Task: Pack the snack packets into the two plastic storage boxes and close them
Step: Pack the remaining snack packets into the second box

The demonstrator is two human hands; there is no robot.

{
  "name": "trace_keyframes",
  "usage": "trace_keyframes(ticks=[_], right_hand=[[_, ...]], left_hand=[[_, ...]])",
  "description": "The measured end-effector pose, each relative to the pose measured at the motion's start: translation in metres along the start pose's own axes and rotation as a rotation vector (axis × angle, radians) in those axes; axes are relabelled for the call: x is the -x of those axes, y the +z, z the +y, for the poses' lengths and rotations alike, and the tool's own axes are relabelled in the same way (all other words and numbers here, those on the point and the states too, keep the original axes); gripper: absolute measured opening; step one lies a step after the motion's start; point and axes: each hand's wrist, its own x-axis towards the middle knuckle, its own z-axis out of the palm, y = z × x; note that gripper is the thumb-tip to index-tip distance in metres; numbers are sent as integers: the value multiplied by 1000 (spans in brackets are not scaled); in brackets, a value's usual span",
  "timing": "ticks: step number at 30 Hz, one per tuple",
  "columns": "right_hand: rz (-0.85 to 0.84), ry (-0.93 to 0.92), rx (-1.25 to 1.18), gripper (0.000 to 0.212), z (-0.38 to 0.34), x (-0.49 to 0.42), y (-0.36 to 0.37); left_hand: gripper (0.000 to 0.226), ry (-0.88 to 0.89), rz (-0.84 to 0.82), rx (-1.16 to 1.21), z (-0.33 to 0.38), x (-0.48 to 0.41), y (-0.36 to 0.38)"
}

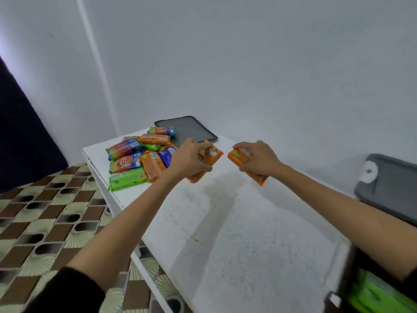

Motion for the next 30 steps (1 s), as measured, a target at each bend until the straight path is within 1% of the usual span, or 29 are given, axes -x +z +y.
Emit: trace_keyframes(ticks=[4, 9, 11, 13, 16, 19, 22, 24, 26, 28, 30], right_hand=[[122, 24, 14, 64, 27, 59, -58], [191, 86, -6, 61, 65, 157, -115], [196, 117, -4, 60, 79, 197, -132], [190, 142, -22, 59, 94, 235, -142], [147, 215, -52, 60, 115, 287, -143], [74, 304, -97, 62, 132, 331, -132], [-51, 372, -16, 62, 144, 356, -116], [-108, 406, 65, 64, 152, 363, -100], [-112, 398, 135, 63, 158, 366, -85], [-124, 385, 207, 63, 158, 368, -73], [-171, 385, 294, 67, 159, 370, -65]], left_hand=[[72, 231, -13, 12, 64, 3, -12], [84, 520, -56, 105, 145, 14, -19], [86, 635, -98, 102, 176, 23, -18], [84, 762, -185, 92, 204, 37, -12], [83, 949, -337, 65, 239, 64, 6], [84, 1089, -443, 47, 270, 89, 36], [82, 1184, -530, -32, 291, 109, 68], [80, 1231, -553, -136, 298, 116, 90], [80, 1241, -544, -270, 301, 120, 110], [80, 1287, -481, -401, 301, 127, 126], [79, 1354, -433, -480, 300, 133, 135]])
